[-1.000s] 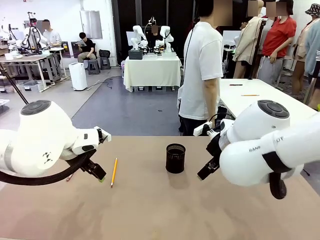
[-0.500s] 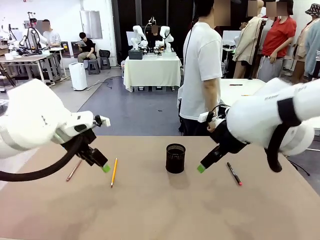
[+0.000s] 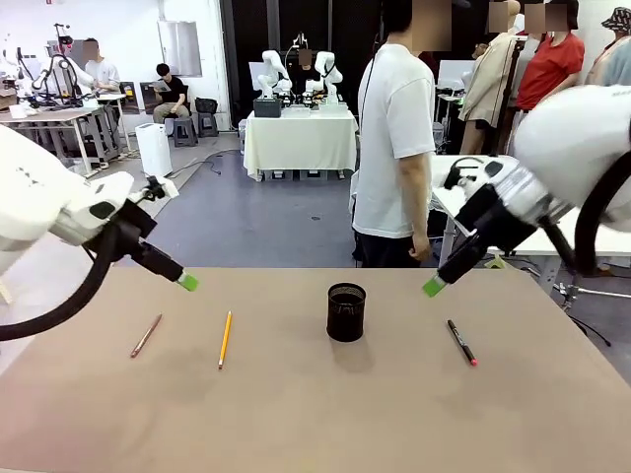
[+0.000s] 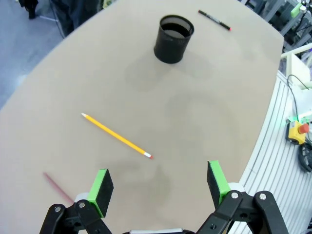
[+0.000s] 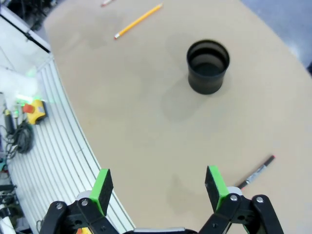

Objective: Place the pens into the pen holder.
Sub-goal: Pick up a writing instrument from the table and place it into the Pen holder.

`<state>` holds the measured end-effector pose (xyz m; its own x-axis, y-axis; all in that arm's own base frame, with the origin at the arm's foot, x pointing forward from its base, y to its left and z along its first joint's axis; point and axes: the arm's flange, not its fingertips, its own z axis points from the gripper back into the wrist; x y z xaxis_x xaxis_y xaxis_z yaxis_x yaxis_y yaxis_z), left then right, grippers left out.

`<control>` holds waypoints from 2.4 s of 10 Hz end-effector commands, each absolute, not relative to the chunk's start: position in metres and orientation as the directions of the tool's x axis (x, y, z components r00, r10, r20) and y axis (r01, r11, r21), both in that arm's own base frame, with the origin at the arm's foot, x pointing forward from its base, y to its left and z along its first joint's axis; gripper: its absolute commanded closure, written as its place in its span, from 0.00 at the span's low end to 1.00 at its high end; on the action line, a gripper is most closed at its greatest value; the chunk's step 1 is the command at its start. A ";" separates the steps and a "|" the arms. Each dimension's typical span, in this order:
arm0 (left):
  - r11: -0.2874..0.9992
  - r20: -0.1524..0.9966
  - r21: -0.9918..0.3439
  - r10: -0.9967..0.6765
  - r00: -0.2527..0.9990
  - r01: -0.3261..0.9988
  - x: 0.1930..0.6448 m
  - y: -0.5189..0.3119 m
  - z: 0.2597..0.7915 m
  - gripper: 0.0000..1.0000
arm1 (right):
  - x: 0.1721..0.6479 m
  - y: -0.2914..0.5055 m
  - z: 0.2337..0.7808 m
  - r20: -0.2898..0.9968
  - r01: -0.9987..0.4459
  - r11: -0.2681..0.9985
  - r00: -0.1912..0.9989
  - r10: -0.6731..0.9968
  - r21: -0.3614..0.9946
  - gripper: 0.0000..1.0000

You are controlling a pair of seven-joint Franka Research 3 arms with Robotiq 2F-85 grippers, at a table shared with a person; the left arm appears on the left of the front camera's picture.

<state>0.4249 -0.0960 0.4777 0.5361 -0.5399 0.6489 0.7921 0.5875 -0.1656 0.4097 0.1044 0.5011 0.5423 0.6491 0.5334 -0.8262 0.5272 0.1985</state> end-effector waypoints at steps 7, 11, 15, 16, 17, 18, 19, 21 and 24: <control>0.628 0.665 0.000 -0.582 0.469 0.778 0.441 -0.039 0.563 0.00 | 0.424 0.057 0.590 0.621 -0.903 0.429 0.319 0.716 -0.031 0.00; 0.636 0.718 0.062 -0.564 0.408 0.770 0.440 -0.017 0.604 0.00 | 0.409 0.030 0.624 0.642 -0.894 0.434 0.268 0.718 -0.112 0.00; 0.631 0.743 0.069 -0.549 0.382 0.773 0.438 0.000 0.627 0.00 | 0.396 -0.012 0.641 0.674 -0.893 0.444 0.284 0.682 -0.074 0.00; 0.630 0.750 0.074 -0.546 0.373 0.773 0.435 0.003 0.630 0.00 | 0.393 -0.022 0.646 0.687 -0.894 0.443 0.281 0.670 -0.066 0.00; 0.630 0.756 0.070 -0.539 0.371 0.773 0.433 0.007 0.632 0.00 | 0.391 -0.031 0.648 0.704 -0.891 0.450 0.286 0.651 -0.054 0.00; 0.629 0.762 0.061 -0.531 0.371 0.775 0.431 0.010 0.633 0.00 | 0.390 -0.040 0.649 0.718 -0.890 0.455 0.290 0.633 -0.041 0.00; 0.623 0.767 0.049 -0.524 0.370 0.780 0.430 0.011 0.633 0.00 | 0.392 -0.047 0.648 0.722 -0.889 0.457 0.298 0.624 -0.028 0.00; 0.626 0.769 0.034 -0.514 0.379 0.779 0.431 0.012 0.634 0.00 | 0.395 -0.051 0.645 0.722 -0.887 0.461 0.308 0.619 -0.016 0.00; 0.644 0.754 0.047 -0.524 0.395 0.763 0.429 0.009 0.631 0.00 | 0.389 -0.049 0.644 0.703 -0.871 0.490 0.337 0.626 -0.019 0.00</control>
<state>0.4298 0.0084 0.6302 0.3971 -0.5240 0.7535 0.7637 0.6440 0.0454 0.3906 -0.0484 0.6409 0.3445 0.6300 0.6960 -0.8697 0.4933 -0.0160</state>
